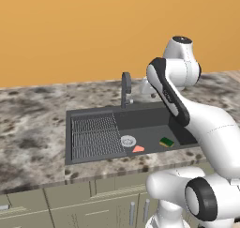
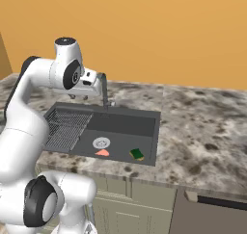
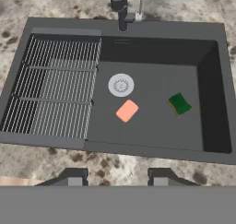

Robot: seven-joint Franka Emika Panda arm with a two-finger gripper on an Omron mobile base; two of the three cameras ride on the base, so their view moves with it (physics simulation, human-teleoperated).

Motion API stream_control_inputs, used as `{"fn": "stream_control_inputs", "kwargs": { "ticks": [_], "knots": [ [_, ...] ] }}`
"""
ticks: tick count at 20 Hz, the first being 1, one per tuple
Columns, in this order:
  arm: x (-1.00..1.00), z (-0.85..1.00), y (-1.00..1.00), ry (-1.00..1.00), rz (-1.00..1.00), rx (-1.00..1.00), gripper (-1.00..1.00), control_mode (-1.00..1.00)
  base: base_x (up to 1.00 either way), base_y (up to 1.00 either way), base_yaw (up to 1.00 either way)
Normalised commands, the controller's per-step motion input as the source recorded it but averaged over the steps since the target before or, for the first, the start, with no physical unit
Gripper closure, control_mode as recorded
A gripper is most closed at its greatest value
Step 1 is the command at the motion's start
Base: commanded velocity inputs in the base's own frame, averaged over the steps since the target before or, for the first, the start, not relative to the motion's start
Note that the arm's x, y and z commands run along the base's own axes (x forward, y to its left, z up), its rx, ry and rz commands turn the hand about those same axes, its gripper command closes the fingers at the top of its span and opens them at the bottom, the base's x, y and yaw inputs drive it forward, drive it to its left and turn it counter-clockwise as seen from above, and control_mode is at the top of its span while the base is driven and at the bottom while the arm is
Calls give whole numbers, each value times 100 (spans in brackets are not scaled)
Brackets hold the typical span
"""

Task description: Pick up the bar soap and sponge from the sink, and place them back in the cabinet, and close the cabinet doors.

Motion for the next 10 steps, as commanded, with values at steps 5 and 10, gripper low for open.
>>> {"fn": "stream_control_inputs", "kwargs": {
  "ticks": [5, 10],
  "knots": [
    [0, -2, 0, 0, 0, 0, -100, -100, 0, 0, 0],
    [0, -33, 0, 0, 0, 0, -100, -100, 0, 0, 0]
  ]
}}
